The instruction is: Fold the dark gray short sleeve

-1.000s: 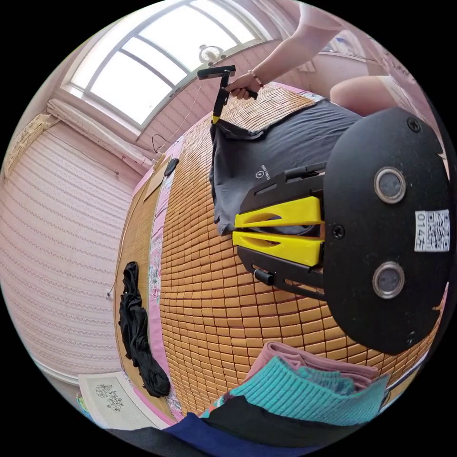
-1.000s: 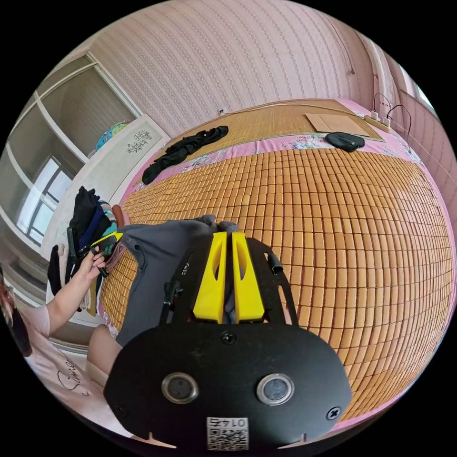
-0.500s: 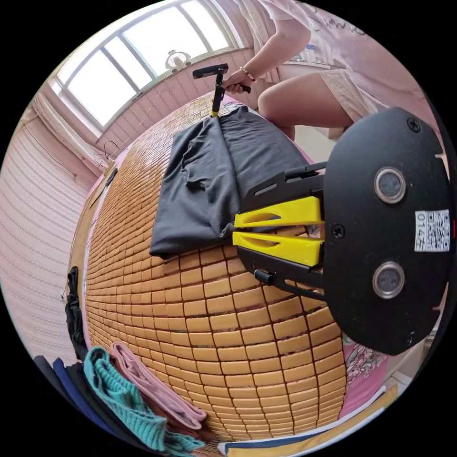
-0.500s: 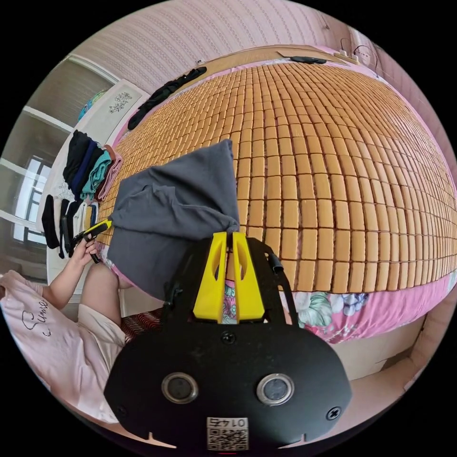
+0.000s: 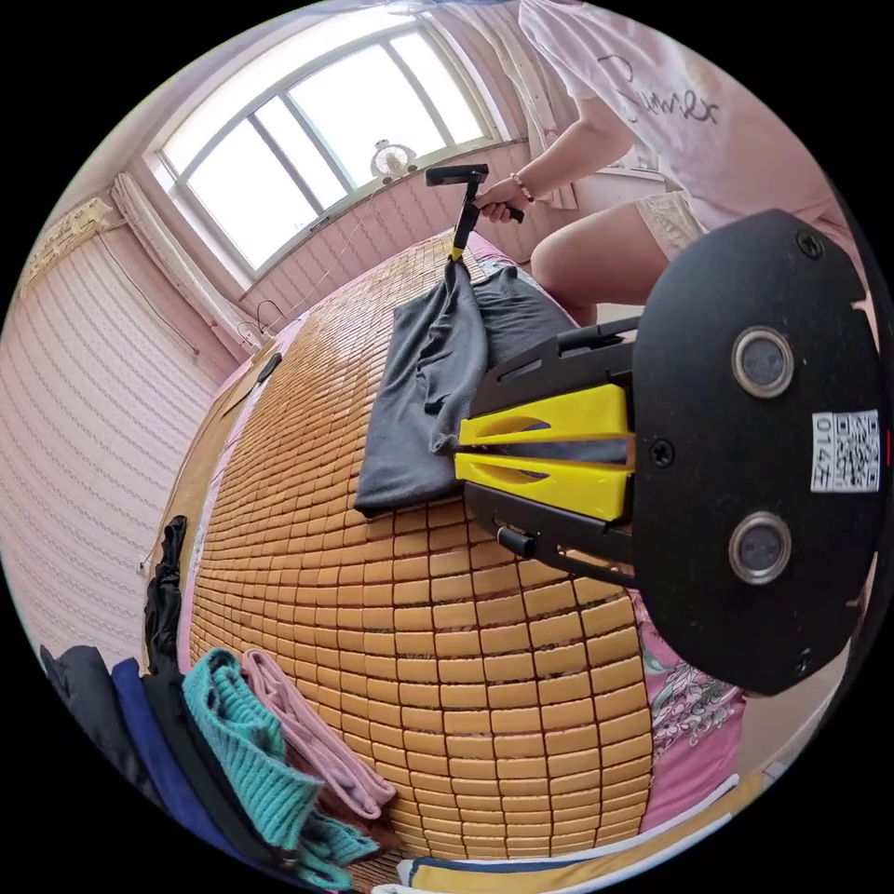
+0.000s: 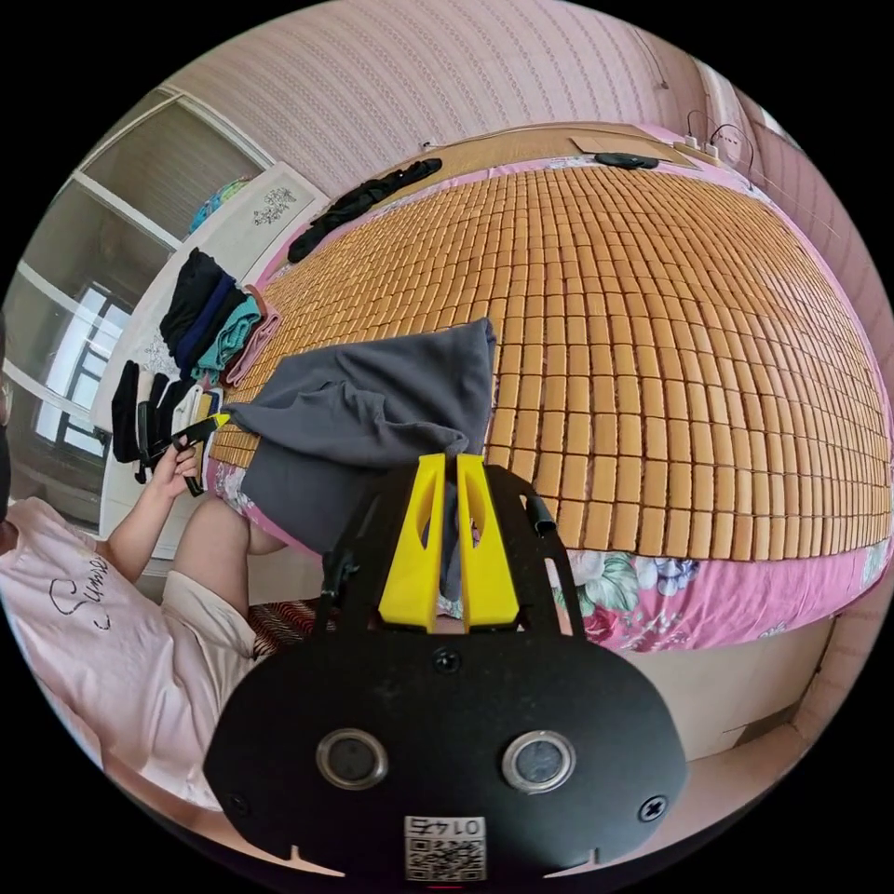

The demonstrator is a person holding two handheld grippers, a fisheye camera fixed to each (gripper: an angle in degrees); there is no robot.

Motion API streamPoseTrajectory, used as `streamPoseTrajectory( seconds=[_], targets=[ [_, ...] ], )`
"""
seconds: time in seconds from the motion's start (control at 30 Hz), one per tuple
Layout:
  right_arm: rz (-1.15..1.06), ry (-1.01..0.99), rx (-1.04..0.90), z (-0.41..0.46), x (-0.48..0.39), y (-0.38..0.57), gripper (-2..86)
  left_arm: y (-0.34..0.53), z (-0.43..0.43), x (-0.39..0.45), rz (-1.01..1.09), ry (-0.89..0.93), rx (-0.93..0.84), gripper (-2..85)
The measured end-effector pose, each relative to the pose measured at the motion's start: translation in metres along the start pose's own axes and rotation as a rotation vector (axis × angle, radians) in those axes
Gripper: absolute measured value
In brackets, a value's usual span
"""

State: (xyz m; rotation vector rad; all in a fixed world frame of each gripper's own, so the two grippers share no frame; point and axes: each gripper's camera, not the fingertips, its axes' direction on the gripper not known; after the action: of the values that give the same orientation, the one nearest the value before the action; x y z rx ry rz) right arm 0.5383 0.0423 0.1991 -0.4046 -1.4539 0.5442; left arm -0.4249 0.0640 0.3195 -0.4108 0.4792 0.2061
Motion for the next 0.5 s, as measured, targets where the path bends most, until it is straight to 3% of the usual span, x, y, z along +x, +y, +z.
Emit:
streamPoseTrajectory(
  seconds=[0.13, 0.23, 0.37, 0.5],
  targets=[
    [0.106, 0.042, -0.109, 0.034, 0.025, 0.021, 4.3, 0.015, 0.031, -0.017, -0.039, -0.089, -0.115, 3.0],
    [0.151, 0.101, -0.044, 0.024, 0.028, 0.037, 5.1, 0.020, 0.018, -0.020, -0.078, -0.158, -0.080, 5.8],
    [0.000, 0.176, 0.028, 0.014, -0.016, 0.032, 5.2, 0.011, -0.007, 0.015, 0.084, -0.221, -0.020, 5.3],
    [-0.180, 0.075, 0.007, 0.055, -0.069, 0.002, 9.5, -0.018, 0.040, 0.064, 0.255, -0.105, -0.068, 5.8]
  ],
)
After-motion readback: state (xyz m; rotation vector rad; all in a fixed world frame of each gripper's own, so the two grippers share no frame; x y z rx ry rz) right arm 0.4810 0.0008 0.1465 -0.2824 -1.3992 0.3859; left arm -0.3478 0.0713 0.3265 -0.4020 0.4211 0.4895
